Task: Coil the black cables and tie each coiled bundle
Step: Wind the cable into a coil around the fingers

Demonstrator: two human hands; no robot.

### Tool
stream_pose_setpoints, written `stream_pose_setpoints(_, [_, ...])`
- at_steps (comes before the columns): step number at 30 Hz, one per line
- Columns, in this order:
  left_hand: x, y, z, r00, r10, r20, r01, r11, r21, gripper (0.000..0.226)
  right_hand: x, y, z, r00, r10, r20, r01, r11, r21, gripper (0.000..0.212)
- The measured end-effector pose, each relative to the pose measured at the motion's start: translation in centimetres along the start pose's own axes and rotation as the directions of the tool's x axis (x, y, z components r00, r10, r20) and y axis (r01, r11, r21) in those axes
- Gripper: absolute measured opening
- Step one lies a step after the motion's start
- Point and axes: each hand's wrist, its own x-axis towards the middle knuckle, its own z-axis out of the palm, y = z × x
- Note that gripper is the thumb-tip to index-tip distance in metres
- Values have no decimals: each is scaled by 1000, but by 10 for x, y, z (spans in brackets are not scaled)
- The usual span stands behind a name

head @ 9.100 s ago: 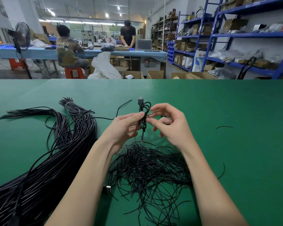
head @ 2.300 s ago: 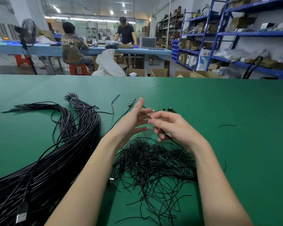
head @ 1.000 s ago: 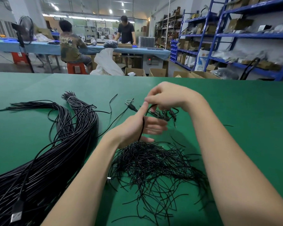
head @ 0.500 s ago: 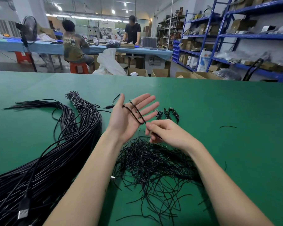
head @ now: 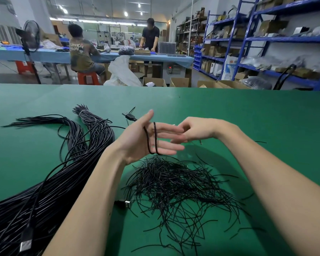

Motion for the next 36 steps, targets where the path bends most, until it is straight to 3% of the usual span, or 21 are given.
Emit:
stream_pose_setpoints(2, [2,-4,3,996,-88,22,85,991,106,86,2,-1,-5,998,19,-58,-20,1000,-22,25])
stream_pose_setpoints(4, [7,-7,8,988,-156,1,153,968,198,85,6,-5,-5,970,8,-244,-39,992,-123,43])
stream_pose_setpoints(7, [16,-11,14,979,-168,-118,192,951,244,81,9,-15,-1,870,-42,-491,-36,988,-149,54])
stream_pose_setpoints(9, [17,-12,14,965,-133,-228,183,959,217,76,7,-25,0,841,-48,-539,-60,982,-181,48])
stream_pose_setpoints(11, [18,-13,10,938,-76,-337,143,974,177,71,2,-32,4,852,-27,-523,-38,993,-113,31])
stream_pose_setpoints(14, [19,-11,6,915,-10,-402,21,999,24,74,-6,-35,20,850,25,-526,99,973,207,12])
stream_pose_setpoints(17, [19,-10,6,917,35,-398,-83,991,-105,75,-14,-33,42,884,102,-457,224,764,604,3])
stream_pose_setpoints(19, [19,-10,7,913,58,-404,-130,979,-154,73,-19,-29,56,916,110,-385,226,653,723,8])
stream_pose_setpoints(24, [14,-8,-2,903,154,-401,-285,913,-292,72,-25,-9,79,969,7,-249,169,716,678,28])
stream_pose_setpoints(28, [7,-6,-4,934,228,-275,-309,903,-300,71,-22,3,72,989,46,-144,49,802,596,45])
stream_pose_setpoints(31, [3,-5,-6,967,196,-161,-231,944,-235,71,-21,6,56,994,101,-27,-78,885,458,51])
stream_pose_setpoints(36, [8,-9,4,998,-23,-51,26,998,58,75,-18,1,18,988,153,36,-157,943,293,22])
